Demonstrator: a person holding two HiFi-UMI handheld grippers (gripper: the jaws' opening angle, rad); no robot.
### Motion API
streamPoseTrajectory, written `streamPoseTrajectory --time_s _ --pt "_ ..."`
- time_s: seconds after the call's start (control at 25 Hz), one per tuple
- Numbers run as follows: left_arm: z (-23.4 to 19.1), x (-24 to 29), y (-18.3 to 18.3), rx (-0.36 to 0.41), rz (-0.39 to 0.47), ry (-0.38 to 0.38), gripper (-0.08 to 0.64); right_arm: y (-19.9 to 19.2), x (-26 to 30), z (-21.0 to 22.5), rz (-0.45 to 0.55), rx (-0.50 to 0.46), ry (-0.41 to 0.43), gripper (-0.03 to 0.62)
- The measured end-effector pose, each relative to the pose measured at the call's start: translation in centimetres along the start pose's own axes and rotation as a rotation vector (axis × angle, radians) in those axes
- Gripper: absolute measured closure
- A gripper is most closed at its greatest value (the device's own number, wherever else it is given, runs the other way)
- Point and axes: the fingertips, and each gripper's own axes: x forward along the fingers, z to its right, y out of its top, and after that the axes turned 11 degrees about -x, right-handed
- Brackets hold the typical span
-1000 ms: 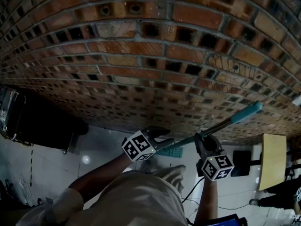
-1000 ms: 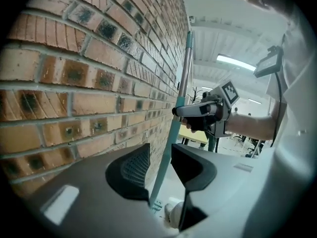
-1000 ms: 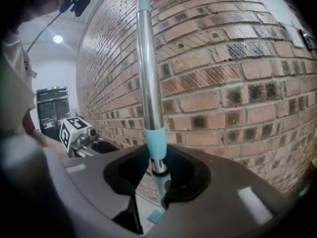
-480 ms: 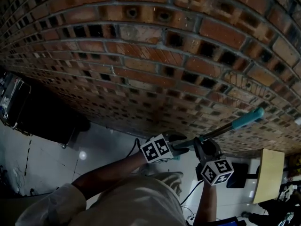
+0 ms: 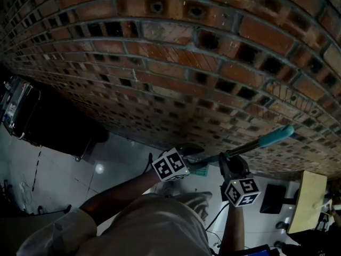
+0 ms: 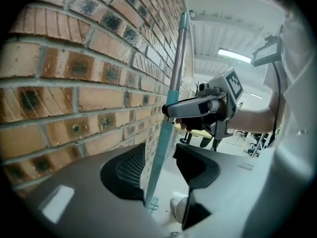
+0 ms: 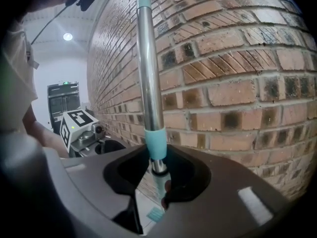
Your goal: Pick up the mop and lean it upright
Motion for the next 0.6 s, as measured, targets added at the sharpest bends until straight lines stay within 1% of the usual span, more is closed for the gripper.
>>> streamPoseTrajectory --time_s 0.44,0.6 --pt "-4.2 -3.4 -3.2 -0.125 0.030 0.147 0.367 -5.0 2.6 1.1 -0.042 0.051 -0.033 0.479" --pt "-5.2 -4.3 -3.8 -0.152 0.043 0.182 0.384 -6.5 3.5 1.4 -0.057 0.062 -0.039 0.479"
